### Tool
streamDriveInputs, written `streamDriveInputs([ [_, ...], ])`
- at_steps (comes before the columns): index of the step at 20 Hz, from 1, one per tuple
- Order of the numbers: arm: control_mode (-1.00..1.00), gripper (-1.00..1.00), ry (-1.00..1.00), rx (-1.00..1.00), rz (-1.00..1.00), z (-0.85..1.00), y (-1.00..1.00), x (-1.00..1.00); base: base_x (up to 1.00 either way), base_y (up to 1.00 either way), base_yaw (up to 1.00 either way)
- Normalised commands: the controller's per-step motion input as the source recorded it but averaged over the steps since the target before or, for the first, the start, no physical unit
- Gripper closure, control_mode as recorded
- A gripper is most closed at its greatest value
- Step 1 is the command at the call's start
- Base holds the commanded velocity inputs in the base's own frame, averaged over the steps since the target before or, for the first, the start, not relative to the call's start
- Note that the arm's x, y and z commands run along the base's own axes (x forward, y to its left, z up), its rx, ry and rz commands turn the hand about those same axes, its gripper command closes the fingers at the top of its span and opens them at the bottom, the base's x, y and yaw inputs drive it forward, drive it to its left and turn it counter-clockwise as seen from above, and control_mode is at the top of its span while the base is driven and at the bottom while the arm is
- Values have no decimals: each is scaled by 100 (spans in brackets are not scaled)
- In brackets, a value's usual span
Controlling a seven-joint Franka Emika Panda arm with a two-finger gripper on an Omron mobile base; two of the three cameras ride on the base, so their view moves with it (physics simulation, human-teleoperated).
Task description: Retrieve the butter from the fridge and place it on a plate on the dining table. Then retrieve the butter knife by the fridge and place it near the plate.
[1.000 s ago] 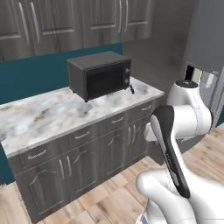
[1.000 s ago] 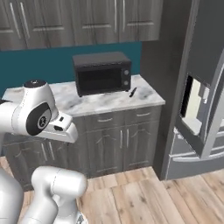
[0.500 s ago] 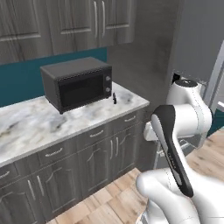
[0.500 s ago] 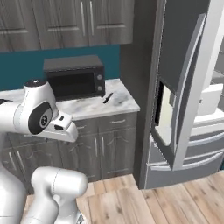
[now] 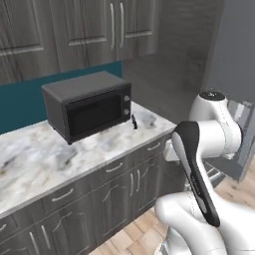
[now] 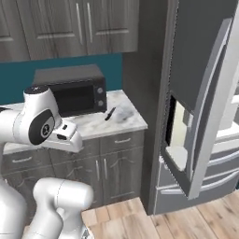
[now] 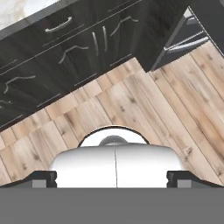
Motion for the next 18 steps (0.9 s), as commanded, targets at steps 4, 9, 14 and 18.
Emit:
streamDriveInputs([
  [4, 100, -100, 0, 0, 0, 0, 0, 0, 84, 0, -7],
  [9, 100, -100, 0, 0, 0, 0, 0, 0, 91, 0, -4],
  [14, 100, -100, 0, 0, 0, 0, 0, 0, 73, -11, -1],
  [18, 100, -100, 0, 0, 0, 0, 0, 0, 24, -6, 0],
])
